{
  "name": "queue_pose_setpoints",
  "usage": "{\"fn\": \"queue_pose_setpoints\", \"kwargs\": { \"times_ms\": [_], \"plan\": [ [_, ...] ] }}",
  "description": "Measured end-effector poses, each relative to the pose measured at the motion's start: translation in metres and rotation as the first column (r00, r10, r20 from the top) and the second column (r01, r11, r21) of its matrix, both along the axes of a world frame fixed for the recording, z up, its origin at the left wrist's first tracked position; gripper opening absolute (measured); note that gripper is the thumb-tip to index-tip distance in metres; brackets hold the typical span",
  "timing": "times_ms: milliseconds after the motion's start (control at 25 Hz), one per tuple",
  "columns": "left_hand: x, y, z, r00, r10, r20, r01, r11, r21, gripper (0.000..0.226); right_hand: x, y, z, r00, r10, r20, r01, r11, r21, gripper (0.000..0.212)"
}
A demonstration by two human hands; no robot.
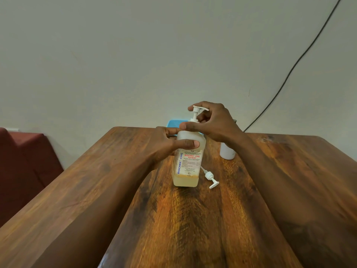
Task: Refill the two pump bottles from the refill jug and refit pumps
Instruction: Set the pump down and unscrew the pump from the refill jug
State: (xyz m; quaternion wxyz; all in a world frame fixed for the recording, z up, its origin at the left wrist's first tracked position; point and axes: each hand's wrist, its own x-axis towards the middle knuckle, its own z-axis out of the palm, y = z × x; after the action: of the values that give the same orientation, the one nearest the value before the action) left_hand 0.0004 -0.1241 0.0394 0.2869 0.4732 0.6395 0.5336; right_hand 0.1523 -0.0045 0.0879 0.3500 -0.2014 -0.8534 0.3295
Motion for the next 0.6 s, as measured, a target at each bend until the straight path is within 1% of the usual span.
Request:
{"fn": "queue_pose_setpoints", "kwargs": {
  "times_ms": [40, 120, 160, 200, 240, 280, 360, 440, 520, 600],
  "plan": [
    [-0.001, -0.001, -0.001, 1.0, -0.003, 0.01, 0.003, 1.0, -0.003, 0.04, 0.002, 0.0, 0.0, 0.998, 0.065, -0.025, -0.067, 0.996, -0.059, 0.066],
    [-0.002, -0.003, -0.002, 0.999, -0.014, 0.043, 0.015, 1.0, -0.014, 0.044, 0.008, 0.003, 0.003, 0.969, 0.207, -0.135, -0.233, 0.948, -0.219, 0.067],
    [-0.002, -0.004, -0.002, 0.998, -0.022, 0.056, 0.024, 1.0, -0.018, 0.046, 0.01, 0.006, 0.005, 0.946, 0.241, -0.215, -0.295, 0.917, -0.269, 0.068],
    [-0.002, -0.004, -0.004, 0.998, -0.026, 0.062, 0.028, 0.999, -0.019, 0.047, 0.012, 0.01, 0.007, 0.928, 0.24, -0.285, -0.323, 0.9, -0.292, 0.067],
    [-0.002, -0.005, -0.005, 0.998, -0.024, 0.057, 0.025, 1.0, -0.016, 0.048, 0.013, 0.012, 0.009, 0.916, 0.216, -0.339, -0.321, 0.899, -0.297, 0.064],
    [-0.001, -0.004, -0.007, 0.999, -0.017, 0.049, 0.018, 1.0, -0.013, 0.049, 0.013, 0.013, 0.012, 0.913, 0.168, -0.371, -0.285, 0.914, -0.289, 0.06],
    [0.001, -0.004, -0.01, 0.999, -0.017, 0.043, 0.017, 1.0, -0.005, 0.05, 0.014, 0.013, 0.013, 0.916, 0.04, -0.4, -0.158, 0.95, -0.268, 0.054],
    [0.004, -0.003, -0.012, 0.998, -0.026, 0.058, 0.027, 1.0, -0.012, 0.054, 0.016, 0.013, 0.01, 0.908, -0.056, -0.415, -0.063, 0.961, -0.268, 0.053],
    [0.006, -0.003, -0.013, 0.997, -0.026, 0.072, 0.027, 0.999, -0.017, 0.051, 0.019, 0.013, 0.008, 0.886, -0.105, -0.452, -0.044, 0.951, -0.307, 0.054],
    [0.007, -0.004, -0.015, 0.996, -0.025, 0.086, 0.027, 0.999, -0.022, 0.048, 0.023, 0.015, 0.007, 0.842, -0.174, -0.51, -0.026, 0.932, -0.361, 0.056]
  ]
}}
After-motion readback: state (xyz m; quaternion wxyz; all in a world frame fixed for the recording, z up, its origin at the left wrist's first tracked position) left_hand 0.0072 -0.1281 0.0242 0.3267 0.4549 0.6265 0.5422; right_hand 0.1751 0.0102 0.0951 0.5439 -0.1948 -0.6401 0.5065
